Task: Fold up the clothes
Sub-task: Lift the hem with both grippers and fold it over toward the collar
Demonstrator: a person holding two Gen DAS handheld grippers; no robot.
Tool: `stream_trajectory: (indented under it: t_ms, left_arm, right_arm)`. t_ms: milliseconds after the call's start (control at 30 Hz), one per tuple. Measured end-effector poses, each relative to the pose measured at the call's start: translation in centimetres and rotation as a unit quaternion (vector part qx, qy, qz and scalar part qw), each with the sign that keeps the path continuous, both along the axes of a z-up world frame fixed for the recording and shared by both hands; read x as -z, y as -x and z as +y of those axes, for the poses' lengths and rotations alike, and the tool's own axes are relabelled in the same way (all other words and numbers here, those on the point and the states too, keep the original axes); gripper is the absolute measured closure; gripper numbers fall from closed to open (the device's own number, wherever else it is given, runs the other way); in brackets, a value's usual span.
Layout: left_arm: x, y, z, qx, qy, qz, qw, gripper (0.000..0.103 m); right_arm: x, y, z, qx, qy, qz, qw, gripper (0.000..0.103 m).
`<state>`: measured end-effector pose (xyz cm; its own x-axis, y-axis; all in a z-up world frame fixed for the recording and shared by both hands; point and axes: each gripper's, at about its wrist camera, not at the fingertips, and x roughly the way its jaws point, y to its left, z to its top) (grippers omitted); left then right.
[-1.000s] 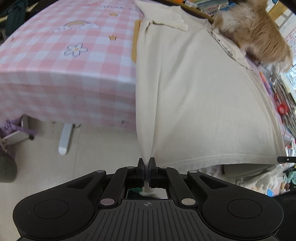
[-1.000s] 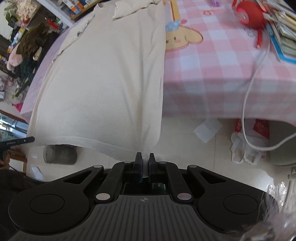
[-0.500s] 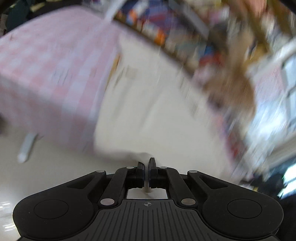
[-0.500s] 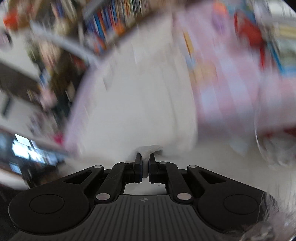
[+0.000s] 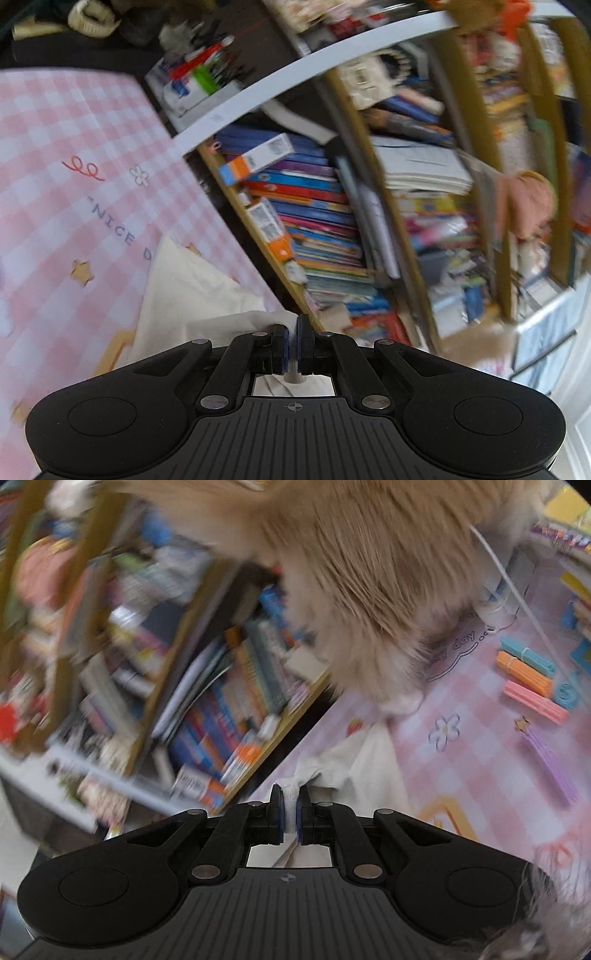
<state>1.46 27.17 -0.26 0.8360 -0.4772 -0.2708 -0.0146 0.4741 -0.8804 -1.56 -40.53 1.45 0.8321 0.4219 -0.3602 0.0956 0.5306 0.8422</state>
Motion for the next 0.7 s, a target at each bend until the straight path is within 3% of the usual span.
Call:
stream_trajectory:
  t_ms: [367, 700]
  left_arm:
    - [4.5, -10.2, 1.3, -0.002, 0.026, 0.077, 0.9967, 0.100]
    - [8.7, -15.9, 1.4, 0.014, 0.017, 0.157, 0.9874, 0.096]
  right_arm:
    - [4.0, -11.8, 1.6, 0.032, -0.009, 0.066, 0.997, 0.097]
    - [8.3, -16.2, 2.1, 0.042, 0.000, 0.134, 0.990, 0.094]
